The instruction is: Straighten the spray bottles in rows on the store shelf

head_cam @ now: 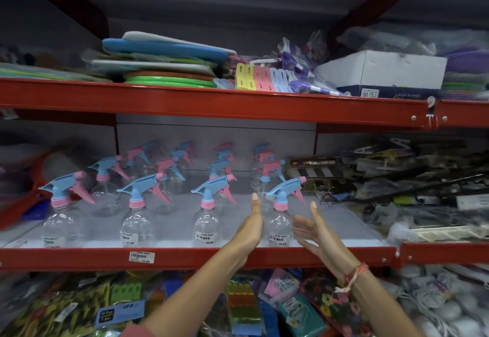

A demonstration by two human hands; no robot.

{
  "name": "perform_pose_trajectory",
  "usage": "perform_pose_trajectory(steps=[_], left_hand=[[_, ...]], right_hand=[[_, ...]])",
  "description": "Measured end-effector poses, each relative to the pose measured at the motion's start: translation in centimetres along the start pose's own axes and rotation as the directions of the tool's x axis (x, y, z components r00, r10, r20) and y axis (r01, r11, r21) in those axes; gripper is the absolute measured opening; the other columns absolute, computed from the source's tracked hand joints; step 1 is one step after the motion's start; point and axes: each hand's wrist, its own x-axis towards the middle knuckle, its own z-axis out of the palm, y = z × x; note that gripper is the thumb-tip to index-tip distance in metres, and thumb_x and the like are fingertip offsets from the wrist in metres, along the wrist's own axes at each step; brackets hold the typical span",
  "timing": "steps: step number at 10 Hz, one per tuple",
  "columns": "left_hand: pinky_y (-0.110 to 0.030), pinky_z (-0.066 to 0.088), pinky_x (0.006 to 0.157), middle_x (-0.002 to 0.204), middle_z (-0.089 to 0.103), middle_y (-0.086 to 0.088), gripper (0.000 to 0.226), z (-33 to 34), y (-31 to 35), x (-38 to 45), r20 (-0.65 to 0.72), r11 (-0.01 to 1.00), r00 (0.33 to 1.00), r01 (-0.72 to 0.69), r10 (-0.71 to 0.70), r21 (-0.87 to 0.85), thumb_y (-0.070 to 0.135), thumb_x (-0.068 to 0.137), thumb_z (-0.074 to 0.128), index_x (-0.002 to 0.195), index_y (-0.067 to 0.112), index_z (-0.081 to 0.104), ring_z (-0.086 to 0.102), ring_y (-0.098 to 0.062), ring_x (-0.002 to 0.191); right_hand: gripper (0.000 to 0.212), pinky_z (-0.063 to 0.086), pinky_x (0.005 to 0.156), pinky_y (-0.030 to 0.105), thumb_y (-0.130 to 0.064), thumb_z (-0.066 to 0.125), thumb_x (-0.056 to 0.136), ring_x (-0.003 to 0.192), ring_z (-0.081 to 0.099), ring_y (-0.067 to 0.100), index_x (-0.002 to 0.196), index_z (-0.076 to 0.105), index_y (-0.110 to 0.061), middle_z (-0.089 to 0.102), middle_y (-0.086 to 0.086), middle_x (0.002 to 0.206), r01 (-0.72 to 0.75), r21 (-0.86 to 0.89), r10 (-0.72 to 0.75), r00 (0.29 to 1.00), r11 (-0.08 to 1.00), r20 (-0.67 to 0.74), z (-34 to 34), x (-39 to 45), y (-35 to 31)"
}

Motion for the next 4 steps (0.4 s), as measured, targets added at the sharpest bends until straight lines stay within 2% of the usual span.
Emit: perform_pose_trajectory(steps=[2, 3, 4], left_hand=[[-0.049, 0.023, 0.118, 0.149, 0.034, -0.023, 0.101, 0.4, 0.6, -1.0, -0.006, 0.997, 0.999, -0.048, 0.049, 0.058, 0.075, 0.081, 0.002, 0.141, -0.002, 0.028, 0.034, -0.037, 0.139], [-0.036, 0.042, 0.096, 0.104, 0.066, -0.007, 0.082, -0.1, -0.2, -2.1, -0.029, 0.980, 0.988, -0.146, 0.151, 0.135, 0.070, 0.086, 0.009, 0.130, 0.013, 0.051, 0.060, -0.022, 0.102], [-0.039, 0.045, 0.100, 0.107, 0.063, 0.005, 0.043, -1.0, -0.4, -2.8, -0.124, 0.927, 0.919, -0.368, 0.374, 0.073, 0.054, 0.094, 0.026, 0.109, 0.027, 0.056, 0.059, -0.012, 0.102]], right_hand=[[0.075, 0.042, 0.107, 0.040, -0.067, 0.029, 0.087, 0.118, 0.057, 0.023, 0.130, 0.055, -0.012, 0.059, 0.010, 0.131, 0.020, -0.019, -0.021, 0.998, 1.000, -0.054, 0.7, -0.6, 0.1], [0.063, 0.048, 0.099, 0.039, -0.061, 0.031, 0.090, 0.108, 0.061, 0.019, 0.118, 0.064, -0.016, 0.064, 0.007, 0.124, 0.121, -0.085, -0.135, 0.974, 0.989, -0.180, 1.6, -1.4, -0.1], [0.047, 0.052, 0.085, 0.029, -0.060, 0.037, 0.086, 0.097, 0.066, 0.011, 0.097, 0.069, -0.028, 0.071, 0.000, 0.108, 0.343, -0.136, -0.368, 0.893, 0.929, -0.260, 3.0, -2.3, -1.0]])
